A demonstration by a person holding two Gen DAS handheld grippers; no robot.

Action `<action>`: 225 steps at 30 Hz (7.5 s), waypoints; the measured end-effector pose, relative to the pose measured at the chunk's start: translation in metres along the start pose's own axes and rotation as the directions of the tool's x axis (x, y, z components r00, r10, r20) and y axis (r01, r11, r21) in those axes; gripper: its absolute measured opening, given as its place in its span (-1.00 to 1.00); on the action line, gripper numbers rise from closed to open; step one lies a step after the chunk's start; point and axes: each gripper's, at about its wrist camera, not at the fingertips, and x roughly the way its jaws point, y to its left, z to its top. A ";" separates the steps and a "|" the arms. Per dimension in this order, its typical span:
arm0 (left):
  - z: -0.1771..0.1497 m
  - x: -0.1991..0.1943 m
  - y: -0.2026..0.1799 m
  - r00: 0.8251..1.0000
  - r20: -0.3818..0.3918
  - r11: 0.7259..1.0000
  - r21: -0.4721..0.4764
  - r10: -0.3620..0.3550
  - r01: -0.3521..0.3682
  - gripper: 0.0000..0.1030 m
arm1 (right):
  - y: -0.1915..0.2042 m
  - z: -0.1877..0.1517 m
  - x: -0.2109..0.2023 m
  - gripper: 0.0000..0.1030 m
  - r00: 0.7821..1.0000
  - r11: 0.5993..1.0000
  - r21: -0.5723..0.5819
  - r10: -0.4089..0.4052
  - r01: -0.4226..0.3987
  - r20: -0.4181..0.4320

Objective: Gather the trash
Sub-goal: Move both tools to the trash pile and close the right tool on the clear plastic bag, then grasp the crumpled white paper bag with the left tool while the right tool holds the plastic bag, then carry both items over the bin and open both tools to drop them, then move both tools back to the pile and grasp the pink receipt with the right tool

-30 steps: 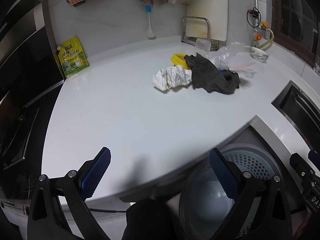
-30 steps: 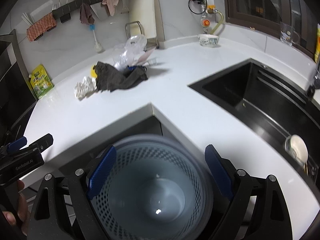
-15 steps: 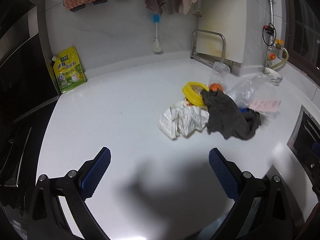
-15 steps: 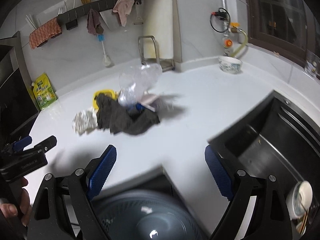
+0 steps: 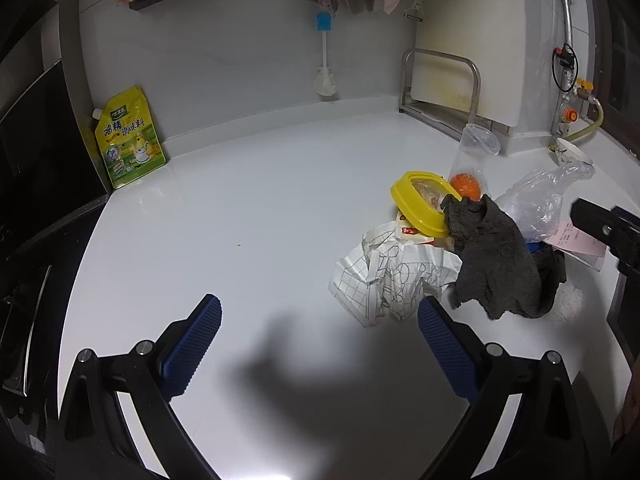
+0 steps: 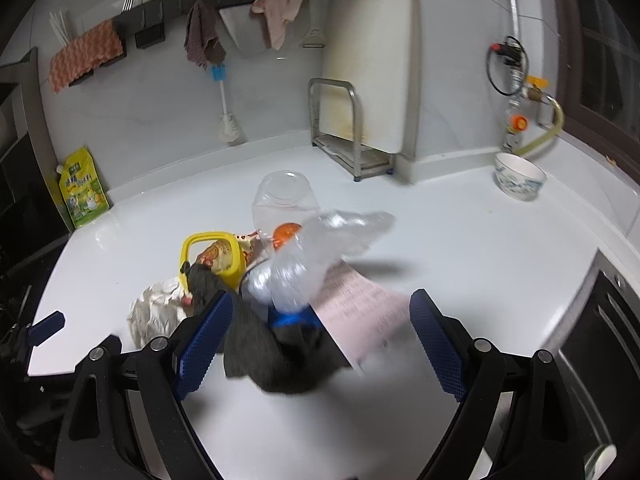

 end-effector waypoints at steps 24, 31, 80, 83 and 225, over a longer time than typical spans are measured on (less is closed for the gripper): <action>0.001 0.023 0.001 0.999 -0.030 0.999 -0.037 -0.028 0.027 0.88 | -0.001 0.001 0.055 -0.62 0.994 1.000 -0.007 0.007 -0.008 -0.108; -0.001 0.026 0.000 0.998 -0.048 0.998 -0.051 -0.038 0.036 0.88 | -0.018 0.009 0.023 -0.71 0.999 0.999 0.045 0.028 -0.027 -0.029; -0.017 -0.012 -0.022 0.996 -0.030 0.997 0.024 -0.079 0.080 -0.31 | -0.060 -0.088 -0.078 -0.71 0.999 0.962 0.270 0.050 -0.051 0.013; -0.026 -0.036 -0.024 0.996 -0.010 0.995 0.044 -0.090 0.090 -0.31 | -0.056 -0.102 -0.094 -0.71 0.999 0.958 0.283 0.044 -0.045 0.012; -0.005 -0.006 -0.009 0.983 0.000 0.982 0.022 -0.186 0.186 0.81 | -0.013 0.036 0.101 0.37 0.894 0.974 -0.185 0.038 -0.133 -0.447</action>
